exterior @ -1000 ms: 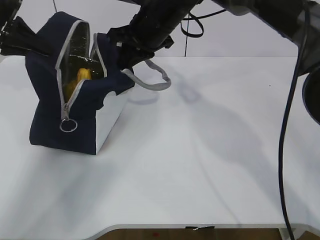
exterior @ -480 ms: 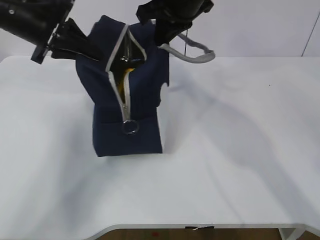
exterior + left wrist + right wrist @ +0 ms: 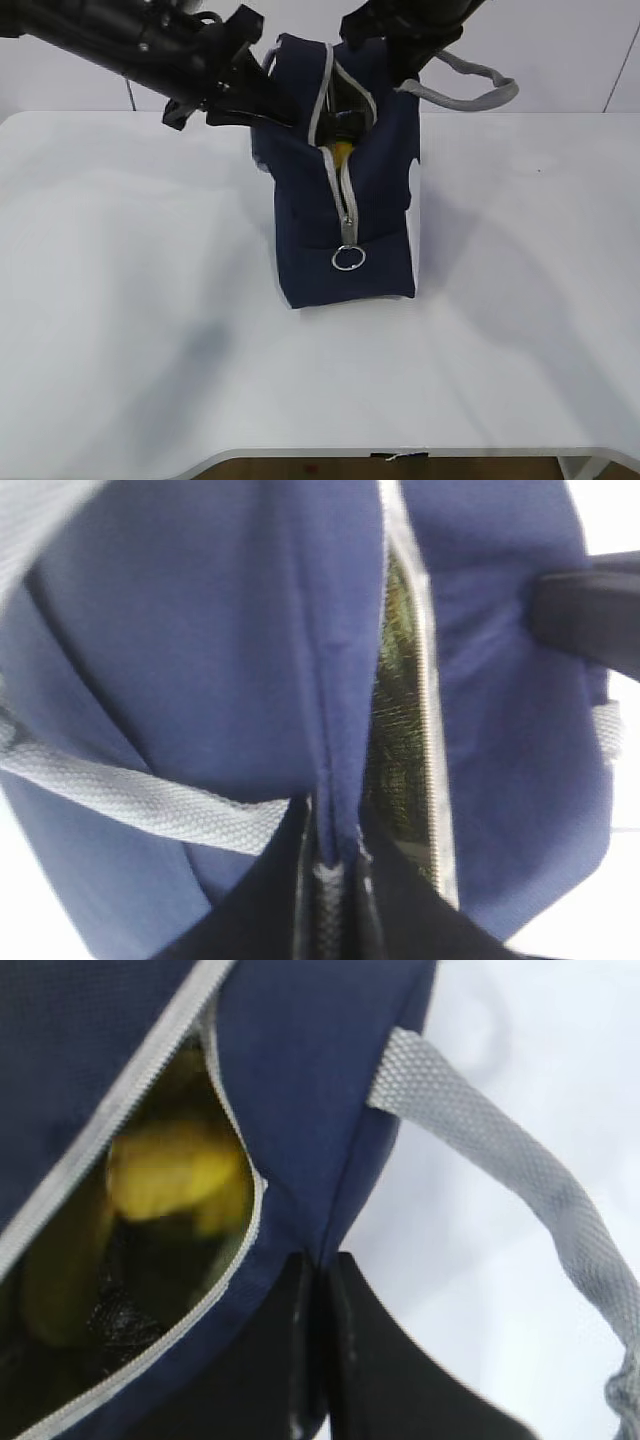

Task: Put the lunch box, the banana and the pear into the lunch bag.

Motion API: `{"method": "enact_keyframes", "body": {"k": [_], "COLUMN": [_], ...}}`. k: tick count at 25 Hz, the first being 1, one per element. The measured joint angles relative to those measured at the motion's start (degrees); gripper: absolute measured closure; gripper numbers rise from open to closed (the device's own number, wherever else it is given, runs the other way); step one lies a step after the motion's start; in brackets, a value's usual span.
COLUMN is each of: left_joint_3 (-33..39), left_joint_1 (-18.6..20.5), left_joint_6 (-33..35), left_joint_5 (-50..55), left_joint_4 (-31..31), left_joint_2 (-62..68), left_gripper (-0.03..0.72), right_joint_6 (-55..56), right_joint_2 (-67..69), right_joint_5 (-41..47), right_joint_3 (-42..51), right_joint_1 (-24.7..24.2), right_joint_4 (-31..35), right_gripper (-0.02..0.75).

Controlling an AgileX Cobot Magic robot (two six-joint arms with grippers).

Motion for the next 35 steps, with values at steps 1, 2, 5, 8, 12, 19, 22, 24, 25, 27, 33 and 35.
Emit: {"method": "enact_keyframes", "body": {"k": [1,2,5,8,12,19,22,24,25,27,33,35], "left_joint_3": [0.0,0.0,0.0,0.0,0.0,0.0,0.0,0.0,0.0,0.0,0.0,0.0], "left_joint_1": [-0.8,-1.4,-2.6,-3.2,-3.7,-3.7,-3.7,-3.7,-3.7,-3.7,-3.7,-3.7], "left_joint_6": [0.4,0.7,1.0,1.0,1.1,1.2,1.2,1.2,1.3,1.4,1.9,2.0], "left_joint_5": [-1.8,-3.1,-6.6,-7.5,-7.9,-7.4,-5.9,-5.1,-4.8,-4.5,-2.4,-1.3], "left_joint_4": [-0.4,-0.7,-1.3,-2.6,-3.4,-3.6,-3.9,-3.9,-3.7,-3.5,-3.1,-3.0], "left_joint_2": [0.4,0.7,2.0,3.5,4.3,4.4,4.4,4.4,4.0,2.9,0.3,0.3], "left_gripper": [0.673,0.673,0.673,0.673,0.67,0.527,0.438,0.418,0.412,0.407,0.261,0.2], "right_joint_6": [0.7,1.3,2.6,2.6,3.6,4.2,4.3,4.3,4.3,4.4,4.9,5.0], "right_joint_2": [0.0,0.0,-0.1,-0.1,-0.1,0.0,0.0,-0.3,-0.4,-1.2,-4.4,-5.3], "right_joint_5": [0.0,-0.1,-0.5,-0.7,-0.7,-1.4,-1.4,-1.4,-1.5,-1.5,-1.5,-1.5], "right_joint_3": [0.0,0.0,0.9,1.7,1.9,1.9,1.9,1.9,1.9,1.9,1.9,1.9], "right_joint_1": [-0.1,-0.2,-0.9,-1.6,-1.7,-1.7,-1.7,-1.7,-1.7,-1.7,-1.7,-1.7], "right_joint_4": [-1.0,-1.7,-2.6,-2.6,-2.7,-1.8,-1.5,-0.9,-0.8,-0.6,-0.5,-0.5], "right_gripper": [0.729,0.729,0.728,0.727,0.706,0.447,0.377,0.365,0.36,0.358,0.358,0.358]}}
